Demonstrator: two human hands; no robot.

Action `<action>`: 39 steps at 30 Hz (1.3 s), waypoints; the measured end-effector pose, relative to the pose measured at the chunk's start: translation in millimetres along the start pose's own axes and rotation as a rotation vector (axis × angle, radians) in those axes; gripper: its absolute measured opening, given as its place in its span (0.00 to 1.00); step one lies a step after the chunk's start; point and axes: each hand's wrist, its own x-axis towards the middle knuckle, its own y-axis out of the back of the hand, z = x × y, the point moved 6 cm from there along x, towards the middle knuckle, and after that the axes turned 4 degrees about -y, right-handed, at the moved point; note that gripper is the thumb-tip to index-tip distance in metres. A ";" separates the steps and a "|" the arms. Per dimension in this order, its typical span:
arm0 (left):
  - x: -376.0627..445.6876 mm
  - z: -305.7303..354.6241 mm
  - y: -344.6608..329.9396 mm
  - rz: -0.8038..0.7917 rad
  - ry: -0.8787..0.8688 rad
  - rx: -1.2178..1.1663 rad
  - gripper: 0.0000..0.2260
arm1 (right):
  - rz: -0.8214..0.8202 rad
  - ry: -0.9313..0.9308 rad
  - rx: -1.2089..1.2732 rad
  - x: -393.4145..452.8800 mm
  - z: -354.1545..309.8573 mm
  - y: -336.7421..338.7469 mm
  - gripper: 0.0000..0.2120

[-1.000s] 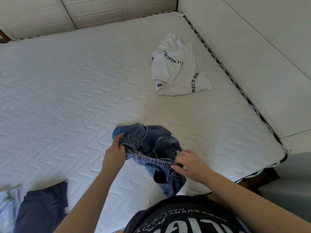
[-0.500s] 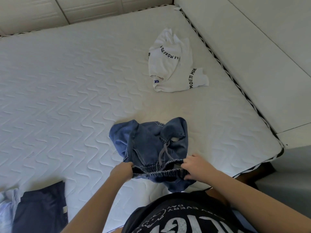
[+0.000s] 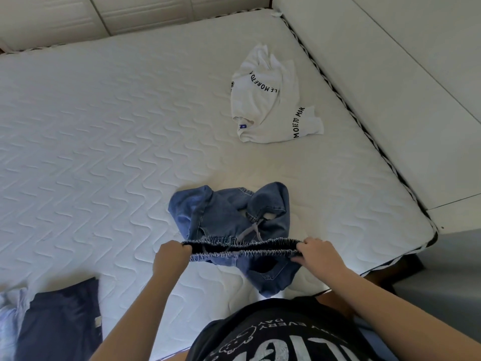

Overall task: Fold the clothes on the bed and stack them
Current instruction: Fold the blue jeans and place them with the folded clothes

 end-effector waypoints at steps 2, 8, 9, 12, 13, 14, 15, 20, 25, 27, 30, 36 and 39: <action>-0.6 -5.4 -0.3 0.043 -0.006 -0.119 0.11 | 0.039 0.054 0.003 -0.8 -10.7 3.8 0.29; -13.0 -5.1 -23.6 -0.140 -0.170 0.170 0.31 | -0.041 0.133 0.122 3.4 -36.5 -6.8 0.20; -15.6 -8.3 -27.8 -0.166 -0.164 0.187 0.31 | -0.048 0.147 0.124 1.9 -35.6 -9.3 0.18; -22.7 -14.9 -40.1 -0.196 -0.164 0.200 0.25 | -0.021 0.191 0.109 -7.9 -31.1 -14.4 0.11; -25.5 -15.7 -42.7 -0.189 -0.159 0.185 0.23 | -0.003 0.220 0.106 -12.5 -31.1 -15.5 0.12; -28.0 -16.5 -45.0 -0.183 -0.150 0.155 0.21 | 0.002 0.256 0.104 -17.4 -31.9 -16.9 0.15; -31.0 -17.8 -47.2 -0.182 -0.136 0.117 0.19 | -0.010 0.285 0.106 -21.5 -32.3 -18.9 0.18; -48.0 -20.6 -47.7 -0.178 -0.184 -0.107 0.13 | -0.085 0.260 0.095 -30.9 -26.7 -36.5 0.16; -68.5 -8.4 -37.1 -0.213 -0.398 -0.250 0.01 | -0.026 0.160 0.174 -34.5 -21.3 -45.6 0.10; -74.5 -3.4 -28.5 -0.193 -0.466 -0.274 0.08 | -0.001 0.129 0.212 -35.8 -19.3 -40.1 0.07; -76.6 3.5 -11.6 -0.080 -0.472 -0.268 0.09 | -0.010 0.149 0.242 -36.0 -14.7 -35.3 0.05; -89.6 27.3 19.7 0.155 -0.439 -0.248 0.07 | -0.003 0.281 0.019 -35.1 -12.0 -33.2 0.24; -97.1 44.6 33.7 0.187 -0.473 -0.270 0.09 | -0.023 0.321 0.060 -33.0 -9.7 -34.6 0.20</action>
